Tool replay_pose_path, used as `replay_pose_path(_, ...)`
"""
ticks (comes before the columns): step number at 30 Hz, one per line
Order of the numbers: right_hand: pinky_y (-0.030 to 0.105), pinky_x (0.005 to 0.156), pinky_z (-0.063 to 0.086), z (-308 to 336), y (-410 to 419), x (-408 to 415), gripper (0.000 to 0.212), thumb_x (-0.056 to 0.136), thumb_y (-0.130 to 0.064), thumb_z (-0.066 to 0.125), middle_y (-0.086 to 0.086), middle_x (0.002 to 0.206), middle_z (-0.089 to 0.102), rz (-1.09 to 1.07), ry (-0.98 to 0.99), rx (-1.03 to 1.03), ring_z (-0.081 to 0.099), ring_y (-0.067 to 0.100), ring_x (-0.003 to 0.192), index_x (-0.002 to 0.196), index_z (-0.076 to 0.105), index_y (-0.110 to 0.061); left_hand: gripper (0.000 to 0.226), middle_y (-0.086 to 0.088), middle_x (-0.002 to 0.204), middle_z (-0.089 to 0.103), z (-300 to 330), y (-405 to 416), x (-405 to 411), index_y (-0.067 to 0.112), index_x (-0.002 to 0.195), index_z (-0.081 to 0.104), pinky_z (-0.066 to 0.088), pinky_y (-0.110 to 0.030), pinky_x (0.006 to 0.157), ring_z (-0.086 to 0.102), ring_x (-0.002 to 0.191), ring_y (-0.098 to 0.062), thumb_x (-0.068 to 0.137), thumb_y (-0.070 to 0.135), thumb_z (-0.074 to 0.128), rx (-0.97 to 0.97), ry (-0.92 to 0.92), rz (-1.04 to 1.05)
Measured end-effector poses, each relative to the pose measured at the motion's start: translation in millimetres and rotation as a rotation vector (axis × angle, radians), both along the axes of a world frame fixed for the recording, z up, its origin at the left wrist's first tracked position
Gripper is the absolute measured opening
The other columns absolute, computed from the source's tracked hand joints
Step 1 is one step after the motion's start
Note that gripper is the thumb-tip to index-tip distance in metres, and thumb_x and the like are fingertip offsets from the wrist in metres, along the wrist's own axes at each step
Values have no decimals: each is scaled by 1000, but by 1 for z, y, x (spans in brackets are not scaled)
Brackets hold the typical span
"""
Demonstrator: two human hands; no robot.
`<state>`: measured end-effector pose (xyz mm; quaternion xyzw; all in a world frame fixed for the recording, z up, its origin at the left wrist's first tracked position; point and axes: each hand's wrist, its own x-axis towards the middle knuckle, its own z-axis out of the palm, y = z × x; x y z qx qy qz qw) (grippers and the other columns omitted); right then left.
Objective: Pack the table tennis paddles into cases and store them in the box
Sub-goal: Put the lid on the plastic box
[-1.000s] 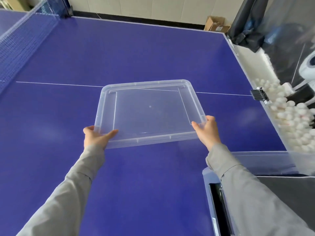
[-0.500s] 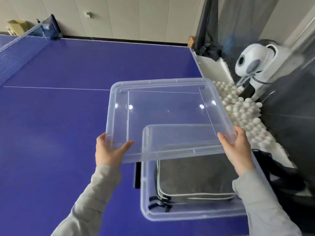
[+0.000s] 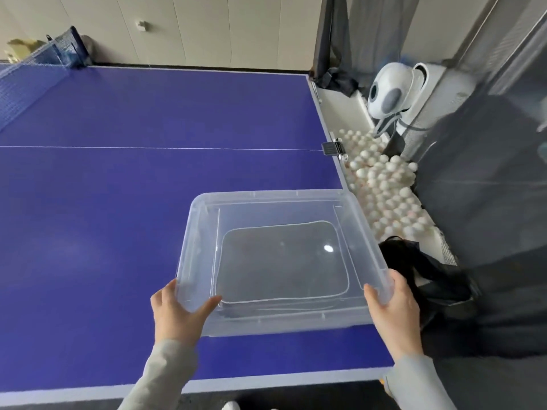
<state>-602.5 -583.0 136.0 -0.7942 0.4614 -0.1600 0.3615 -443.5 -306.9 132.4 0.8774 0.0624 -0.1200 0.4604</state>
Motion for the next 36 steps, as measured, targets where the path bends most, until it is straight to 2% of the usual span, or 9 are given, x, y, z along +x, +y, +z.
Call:
replay_pose_path(4,44,103,42,-8,0,-5,60,88,-30,61,11,139,48,14,44,18,45,29,127,139,38,-12,84,-8,135,31,-3,-3,-1,11,139,38,39,-36,92,42,118,-26,69,25,82,8,13,7)
replay_pose_path(11,38,109,32,-8,-12,-5,64,87,-33,63,10,145,40,58,62,48,36,25,135,140,38,-8,89,-7,142,28,-12,5,6,12,143,34,34,-40,109,36,131,-24,70,30,80,5,31,54)
replay_pose_path(16,40,113,28,-1,-51,30,84,80,-51,66,5,150,33,40,74,302,33,23,138,146,28,-14,107,-7,151,29,-16,10,59,16,150,14,31,-44,110,36,136,-28,68,39,80,-96,303,89)
replay_pose_path(19,39,109,36,-7,-62,50,108,55,-70,73,3,142,46,54,140,417,46,23,129,141,37,-14,87,-12,128,57,-18,7,71,9,137,42,45,-45,98,58,110,-32,66,39,82,-77,406,28)
replay_pose_path(22,33,104,35,-16,-65,52,89,69,-48,77,9,138,47,-9,101,372,44,27,128,139,38,-7,50,-9,96,67,-20,6,67,7,105,61,48,-37,75,61,76,-21,67,31,83,-41,294,23)
replay_pose_path(24,38,108,34,-19,-64,49,95,69,-51,76,13,142,39,-21,116,276,38,29,133,141,34,-7,45,-5,95,64,-21,5,61,13,96,62,47,-35,74,60,78,-21,63,33,85,-30,164,31)
replay_pose_path(27,42,108,36,-21,-59,48,93,62,-56,77,16,134,41,-2,89,96,41,31,128,134,45,-7,40,-3,98,49,-21,2,53,12,89,61,45,-33,75,55,84,-24,63,31,84,34,-33,-16)
replay_pose_path(30,40,108,33,-22,-54,48,80,72,-41,77,17,134,42,13,79,-24,38,31,128,133,45,-2,41,-5,104,44,-21,0,50,9,94,57,41,-31,80,51,87,-25,67,26,83,56,-87,-41)
replay_pose_path(36,40,107,30,-24,-53,50,77,74,-36,77,20,129,44,51,102,-141,36,34,126,131,45,3,44,-5,103,42,-25,2,49,3,94,55,38,-29,78,47,86,-23,67,22,84,107,-210,-93)
